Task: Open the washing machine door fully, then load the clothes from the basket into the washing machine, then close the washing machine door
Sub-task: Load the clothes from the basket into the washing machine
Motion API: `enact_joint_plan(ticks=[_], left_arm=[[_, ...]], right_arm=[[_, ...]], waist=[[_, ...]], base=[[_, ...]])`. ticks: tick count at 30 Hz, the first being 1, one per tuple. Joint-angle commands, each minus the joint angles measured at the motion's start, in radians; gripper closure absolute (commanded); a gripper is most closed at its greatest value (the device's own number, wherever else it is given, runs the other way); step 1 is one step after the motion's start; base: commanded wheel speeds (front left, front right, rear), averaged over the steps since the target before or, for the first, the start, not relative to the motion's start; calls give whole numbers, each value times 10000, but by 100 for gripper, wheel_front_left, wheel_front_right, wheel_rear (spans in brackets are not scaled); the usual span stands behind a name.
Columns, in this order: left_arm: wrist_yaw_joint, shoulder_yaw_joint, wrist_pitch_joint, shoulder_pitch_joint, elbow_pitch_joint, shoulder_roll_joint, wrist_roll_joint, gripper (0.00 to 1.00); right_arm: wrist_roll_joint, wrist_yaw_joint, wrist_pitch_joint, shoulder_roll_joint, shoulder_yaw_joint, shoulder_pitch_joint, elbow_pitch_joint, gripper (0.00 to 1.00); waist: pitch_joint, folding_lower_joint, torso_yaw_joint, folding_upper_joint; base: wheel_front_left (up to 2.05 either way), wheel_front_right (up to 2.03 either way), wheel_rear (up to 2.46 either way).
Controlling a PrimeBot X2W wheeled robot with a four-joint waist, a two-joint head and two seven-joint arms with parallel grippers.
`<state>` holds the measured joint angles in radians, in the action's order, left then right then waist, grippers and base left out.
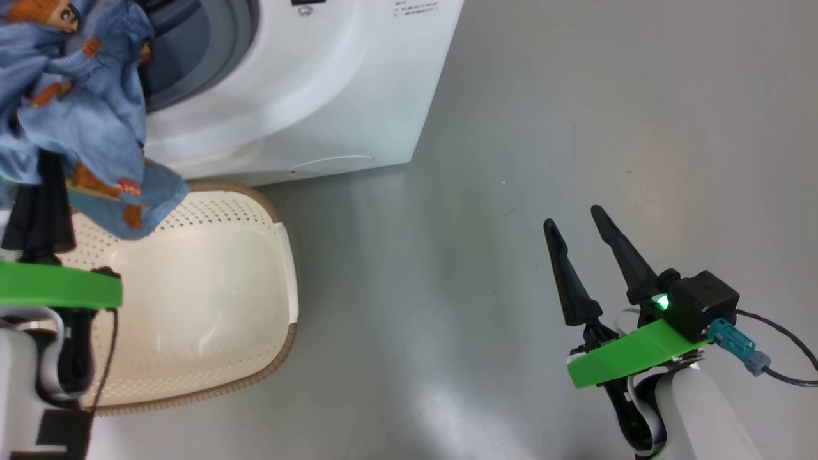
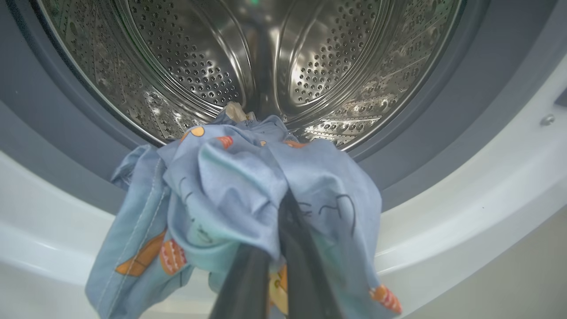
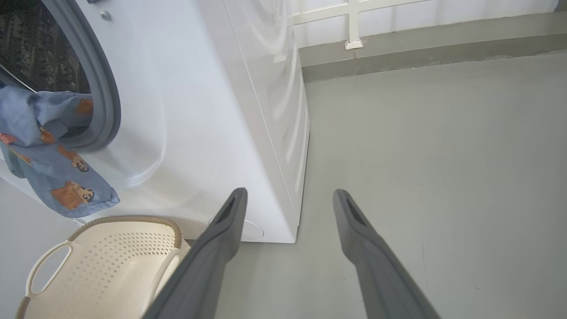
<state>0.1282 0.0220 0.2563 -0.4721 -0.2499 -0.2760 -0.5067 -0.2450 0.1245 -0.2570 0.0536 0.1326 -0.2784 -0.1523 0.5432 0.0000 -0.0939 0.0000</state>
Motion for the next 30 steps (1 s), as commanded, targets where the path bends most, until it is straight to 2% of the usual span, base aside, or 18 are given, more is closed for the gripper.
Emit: enact_joint_plan(ticks=[1,13,21,30], left_arm=[[25,-379,55,-258,181,-548,165,100],[25,102,55,-2717,-1505,-1712,764,100],[25,705,-20,-4484,-2743,-2134,856,100],[20,1149,-959,-6107,-4318,-2510,979,100]], right_arm=[[-79,62,-48,-34,291,335,191,0],[-279,62,-48,-34,313,431,384,0],[-391,62,-48,-34,360,333,535,0],[-562,62,-48,-34,383,309,704,0]], waist=[[-168,0,-125,0],[124,0,-611,0],[586,0,-768,0],[1398,0,-909,0]], base=[[0,0,0],[0,0,0],[0,0,0],[0,0,0]])
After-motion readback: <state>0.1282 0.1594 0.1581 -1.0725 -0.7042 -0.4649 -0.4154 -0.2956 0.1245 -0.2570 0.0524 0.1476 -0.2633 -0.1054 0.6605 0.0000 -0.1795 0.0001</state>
